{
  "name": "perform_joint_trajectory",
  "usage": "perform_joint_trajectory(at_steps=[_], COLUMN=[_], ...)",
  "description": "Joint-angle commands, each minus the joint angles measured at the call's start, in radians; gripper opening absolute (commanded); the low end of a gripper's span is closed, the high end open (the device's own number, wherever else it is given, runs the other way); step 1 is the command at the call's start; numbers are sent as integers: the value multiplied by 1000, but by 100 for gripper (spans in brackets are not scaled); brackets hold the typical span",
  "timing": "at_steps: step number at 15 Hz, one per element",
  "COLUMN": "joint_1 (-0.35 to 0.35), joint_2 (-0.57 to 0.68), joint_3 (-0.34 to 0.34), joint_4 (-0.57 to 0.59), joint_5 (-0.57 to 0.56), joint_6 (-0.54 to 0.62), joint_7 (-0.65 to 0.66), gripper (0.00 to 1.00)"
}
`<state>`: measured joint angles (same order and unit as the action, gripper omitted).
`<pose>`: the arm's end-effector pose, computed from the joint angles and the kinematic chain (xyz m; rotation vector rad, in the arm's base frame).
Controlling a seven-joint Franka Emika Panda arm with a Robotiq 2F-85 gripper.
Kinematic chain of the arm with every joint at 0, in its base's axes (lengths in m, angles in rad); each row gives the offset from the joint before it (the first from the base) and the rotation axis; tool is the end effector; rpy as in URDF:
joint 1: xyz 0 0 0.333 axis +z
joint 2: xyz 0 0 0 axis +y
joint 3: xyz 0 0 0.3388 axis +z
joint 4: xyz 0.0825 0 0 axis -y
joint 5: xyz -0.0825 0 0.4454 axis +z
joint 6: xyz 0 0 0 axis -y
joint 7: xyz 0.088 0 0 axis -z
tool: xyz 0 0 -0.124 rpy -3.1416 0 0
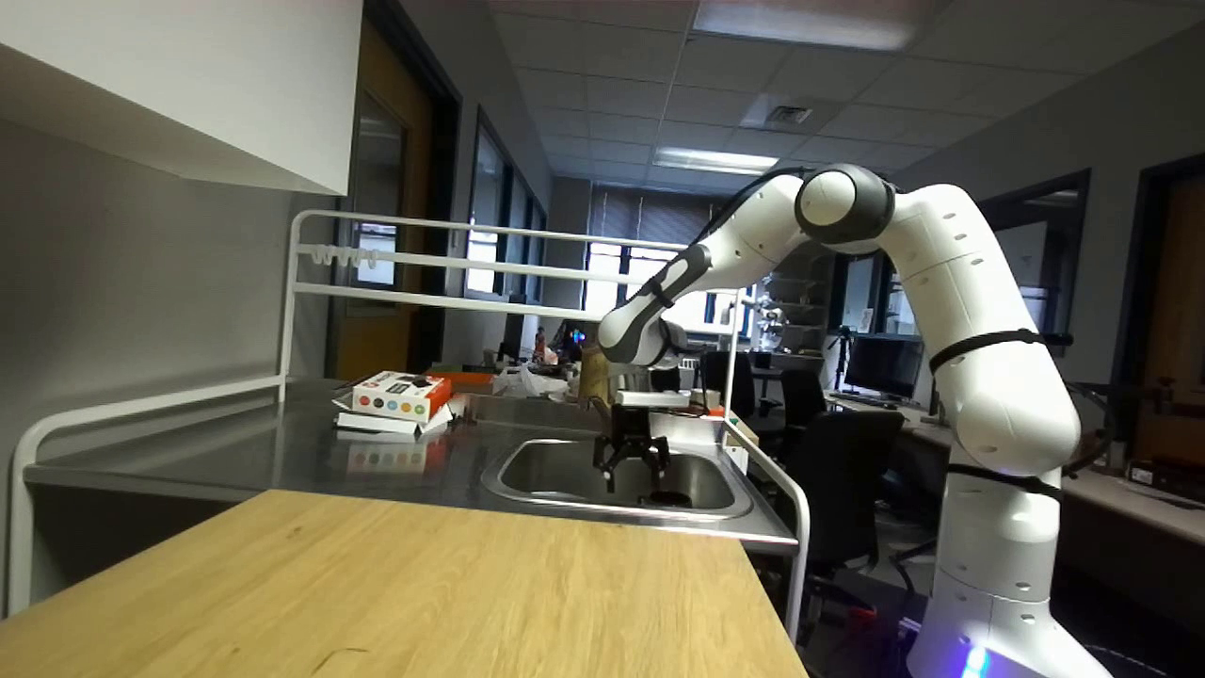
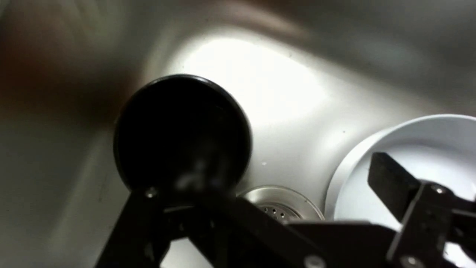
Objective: Pick up the pink cup from the sink and place it on the right
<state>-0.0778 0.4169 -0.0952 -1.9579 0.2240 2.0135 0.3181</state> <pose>0.6146 -0.0907 0.2006 -2.8316 0.9114 0.5498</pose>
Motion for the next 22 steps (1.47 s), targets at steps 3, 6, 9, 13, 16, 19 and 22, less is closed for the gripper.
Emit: perform_joint_trajectory(at_steps=[3,6,9,13,16,19,22], joint_1=[77,114,104,64,35,25,13], joint_2=[-193,-272,-283,-229,-183,-129,-43], joint_3=[10,20,13,-10,-16,-12,-5], joint_4=[-176,-256,-299,-267,-212,-132,-37], joint_5=[-30,-68,-99,-140,-127,-123,-89], joint_6=[-4,12,29,54,81,83,83], joint_7=[107,161,177,145,95,58,7], gripper=[100,100,100,100,100,100,100])
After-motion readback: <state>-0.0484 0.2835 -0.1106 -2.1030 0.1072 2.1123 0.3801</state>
